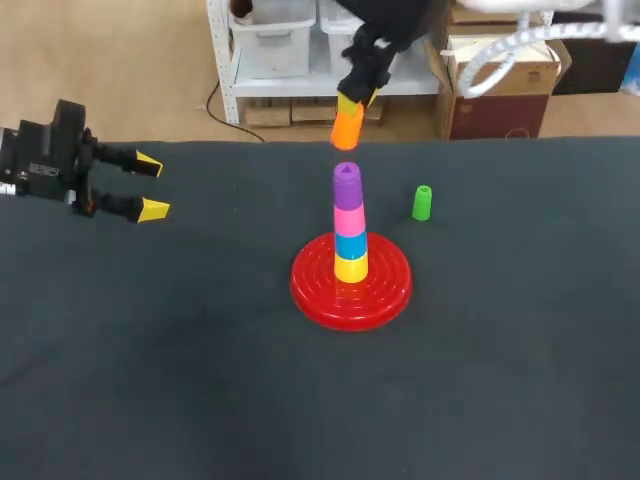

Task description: Pick up and stack the cylinders on the red base in this order: pink,purple,orange,green

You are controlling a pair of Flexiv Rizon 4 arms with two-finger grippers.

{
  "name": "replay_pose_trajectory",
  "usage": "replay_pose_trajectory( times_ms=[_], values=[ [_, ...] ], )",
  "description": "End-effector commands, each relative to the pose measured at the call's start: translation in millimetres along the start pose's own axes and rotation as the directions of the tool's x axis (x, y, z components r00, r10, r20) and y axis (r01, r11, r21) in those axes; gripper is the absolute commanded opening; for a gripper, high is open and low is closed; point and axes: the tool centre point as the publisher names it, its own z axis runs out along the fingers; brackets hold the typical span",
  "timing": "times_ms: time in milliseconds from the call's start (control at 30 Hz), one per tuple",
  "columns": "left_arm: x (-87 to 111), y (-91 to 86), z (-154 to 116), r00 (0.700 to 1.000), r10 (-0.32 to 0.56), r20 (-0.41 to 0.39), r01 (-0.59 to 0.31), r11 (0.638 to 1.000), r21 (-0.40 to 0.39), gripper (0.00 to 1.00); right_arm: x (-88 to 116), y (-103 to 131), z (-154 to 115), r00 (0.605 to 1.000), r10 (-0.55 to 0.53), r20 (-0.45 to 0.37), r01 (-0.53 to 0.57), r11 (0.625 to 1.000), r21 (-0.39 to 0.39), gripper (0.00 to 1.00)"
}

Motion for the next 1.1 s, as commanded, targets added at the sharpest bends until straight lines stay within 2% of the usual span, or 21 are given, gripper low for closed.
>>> replay_pose_trajectory(
  times_ms=[33,233,367,600,867,1100],
  values=[
    [1.5,-1.5,0,1.0,0.003,0.005,-0.003,1.0,-0.004,1.0,0,-6,-4,1.0,-0.008,-0.002,0.008,0.998,-0.066,0.0],
    [1.5,-1.5,0,1.0,0.003,0.005,-0.003,1.0,-0.004,1.0,-4,-6,3,0.985,-0.032,-0.171,0.007,0.99,-0.143,0.0],
    [1.5,-1.5,0,1.0,0.003,0.005,-0.003,1.0,-0.004,1.0,-4,-4,2,0.972,-0.048,-0.231,0.007,0.984,-0.176,0.0],
    [1.5,-1.5,0,1.0,0.003,0.005,-0.003,1.0,-0.004,1.0,-2,-3,5,0.947,-0.053,-0.317,-0.003,0.985,-0.172,0.0],
    [1.5,-1.5,0,1.0,0.003,0.005,-0.003,1.0,-0.004,1.0,10,-3,17,0.931,-0.025,-0.363,-0.032,0.988,-0.151,0.0],
    [1.5,-1.5,0,1.0,0.003,0.005,-0.003,1.0,-0.004,1.0,11,-1,22,0.947,-0.009,-0.322,-0.029,0.993,-0.113,0.0]
  ],
)
